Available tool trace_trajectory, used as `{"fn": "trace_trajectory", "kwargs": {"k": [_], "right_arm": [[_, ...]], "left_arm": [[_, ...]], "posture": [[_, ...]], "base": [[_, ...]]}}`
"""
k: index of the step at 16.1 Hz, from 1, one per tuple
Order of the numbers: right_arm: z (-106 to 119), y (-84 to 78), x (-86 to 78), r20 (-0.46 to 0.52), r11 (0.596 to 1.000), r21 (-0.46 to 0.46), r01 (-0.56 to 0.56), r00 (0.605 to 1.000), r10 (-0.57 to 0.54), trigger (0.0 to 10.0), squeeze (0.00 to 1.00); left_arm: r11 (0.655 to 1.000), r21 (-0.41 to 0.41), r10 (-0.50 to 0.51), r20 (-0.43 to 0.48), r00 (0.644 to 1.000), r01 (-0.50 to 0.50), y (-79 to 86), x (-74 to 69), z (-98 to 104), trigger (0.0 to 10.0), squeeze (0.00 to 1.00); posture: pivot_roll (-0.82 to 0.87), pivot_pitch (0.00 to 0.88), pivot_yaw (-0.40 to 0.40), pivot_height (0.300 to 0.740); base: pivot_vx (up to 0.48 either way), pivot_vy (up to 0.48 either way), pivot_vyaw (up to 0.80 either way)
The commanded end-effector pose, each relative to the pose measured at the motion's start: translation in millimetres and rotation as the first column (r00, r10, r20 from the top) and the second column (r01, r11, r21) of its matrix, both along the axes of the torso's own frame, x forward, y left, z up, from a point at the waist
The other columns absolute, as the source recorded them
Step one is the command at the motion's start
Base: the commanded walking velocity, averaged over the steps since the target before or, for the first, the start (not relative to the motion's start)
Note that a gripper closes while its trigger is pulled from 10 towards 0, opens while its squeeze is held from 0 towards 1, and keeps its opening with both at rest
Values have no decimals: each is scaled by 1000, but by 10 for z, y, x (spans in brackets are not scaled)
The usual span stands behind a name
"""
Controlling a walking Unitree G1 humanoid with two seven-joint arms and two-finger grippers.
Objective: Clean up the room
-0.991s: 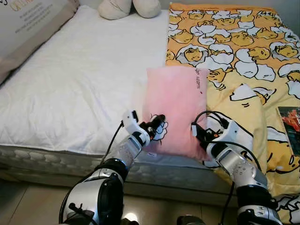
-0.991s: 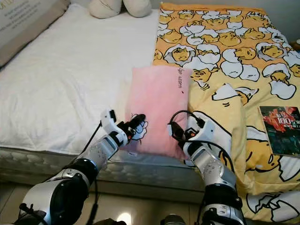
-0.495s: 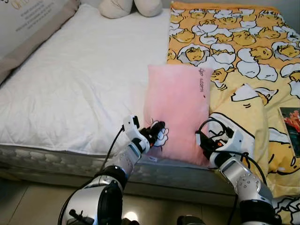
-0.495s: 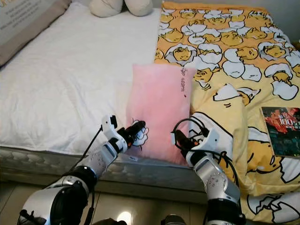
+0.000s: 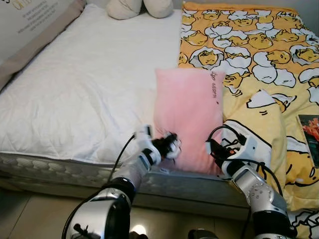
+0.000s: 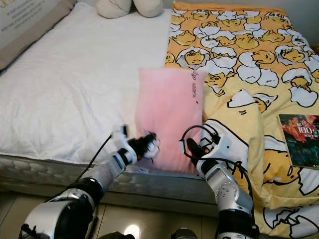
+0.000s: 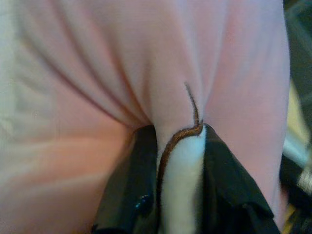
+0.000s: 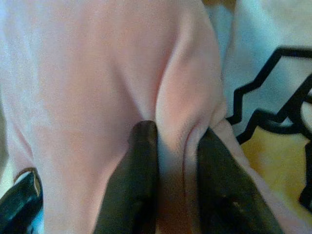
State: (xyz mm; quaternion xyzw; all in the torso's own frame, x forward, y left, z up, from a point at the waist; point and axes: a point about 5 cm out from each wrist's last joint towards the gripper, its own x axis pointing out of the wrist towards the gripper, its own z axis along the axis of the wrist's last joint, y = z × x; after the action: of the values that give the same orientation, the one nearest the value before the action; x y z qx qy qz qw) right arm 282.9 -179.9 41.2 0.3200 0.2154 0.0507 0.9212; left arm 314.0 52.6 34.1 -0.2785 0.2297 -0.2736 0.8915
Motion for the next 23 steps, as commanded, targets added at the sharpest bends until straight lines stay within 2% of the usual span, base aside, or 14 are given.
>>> {"fn": "trace_trajectory", "kwargs": {"k": [1, 3, 4, 6, 7, 9, 12, 13, 15, 16, 17, 18, 20, 23], "right_arm": [[15, 72, 40, 24, 996, -81, -34, 999, 36, 0, 0], [30, 70, 72, 46, 990, -135, -32, 998, 38, 0, 0], [97, 92, 152, 79, 992, -125, -19, 996, 29, 0, 0], [223, 140, 303, 143, 991, -132, -7, 989, 26, 0, 0], [310, 159, 384, 178, 991, -134, 6, 984, 18, 0, 0], [504, 198, 515, 254, 988, -153, 14, 967, 26, 0, 0], [1073, 256, 787, 453, 983, -179, 52, 891, 35, 0, 0], [1213, 217, 821, 502, 977, -198, 82, 864, 29, 0, 0], [1335, 137, 802, 554, 954, -263, 141, 832, 30, 0, 0], [1364, 84, 784, 568, 927, -321, 192, 823, 26, 0, 0], [1361, 41, 748, 583, 903, -359, 234, 812, 21, 1765, 0], [1328, 28, 690, 595, 884, -386, 265, 803, 19, 10000, 0], [1211, 57, 609, 588, 876, -397, 275, 808, 13, 10000, 0], [1056, 146, 539, 571, 866, -424, 265, 820, 29, 10000, 0]], "left_arm": [[996, 66, -63, -23, 998, 64, -136, -116, -95, 0, 0], [996, 87, -10, -1, 1000, 11, -42, -46, -54, 0, 0], [998, 55, 36, 43, 998, -38, 60, 68, 68, 0, 0], [997, 0, 72, 127, 989, -73, 141, 223, 300, 0, 0], [997, 34, 59, 194, 979, -67, 153, 282, 411, 0, 0], [996, 28, 75, 287, 955, -86, 184, 386, 638, 0, 0], [992, 25, 100, 475, 874, -127, 332, 562, 1188, 0, 0], [989, 24, 110, 528, 842, -144, 383, 603, 1368, 0, 0], [983, 50, 115, 585, 803, -177, 460, 624, 1539, 0, 0], [972, 93, 112, 620, 776, -215, 519, 616, 1599, 10000, 0], [963, 139, 96, 621, 778, -230, 540, 596, 1571, 10000, 0], [960, 168, 73, 622, 779, -223, 547, 558, 1512, 10000, 0], [968, 146, 75, 604, 793, -202, 538, 518, 1428, 10000, 0], [963, 203, 20, 600, 800, -176, 456, 492, 1364, 10000, 0]], "posture": [[-224, 19, 52, 740], [-212, 5, 49, 740], [-186, 0, 42, 740], [-153, 0, 31, 740], [-136, 0, 27, 740], [-113, 0, 22, 740], [-97, 0, 23, 740], [-93, 0, 25, 740], [-94, 0, 31, 740], [-98, 0, 34, 740], [-102, 0, 37, 740], [-110, 0, 43, 740], [-122, 0, 51, 740], [-132, 0, 61, 740]], "base": [[0, 0, 0], [0, 0, 0], [0, 0, 0], [0, 0, 0], [0, 0, 0], [0, 0, 0], [0, 0, 0], [0, 0, 0], [0, 0, 0], [0, 0, 0], [0, 0, 0], [0, 0, 0], [0, 165, 0], [0, 480, 0]]}}
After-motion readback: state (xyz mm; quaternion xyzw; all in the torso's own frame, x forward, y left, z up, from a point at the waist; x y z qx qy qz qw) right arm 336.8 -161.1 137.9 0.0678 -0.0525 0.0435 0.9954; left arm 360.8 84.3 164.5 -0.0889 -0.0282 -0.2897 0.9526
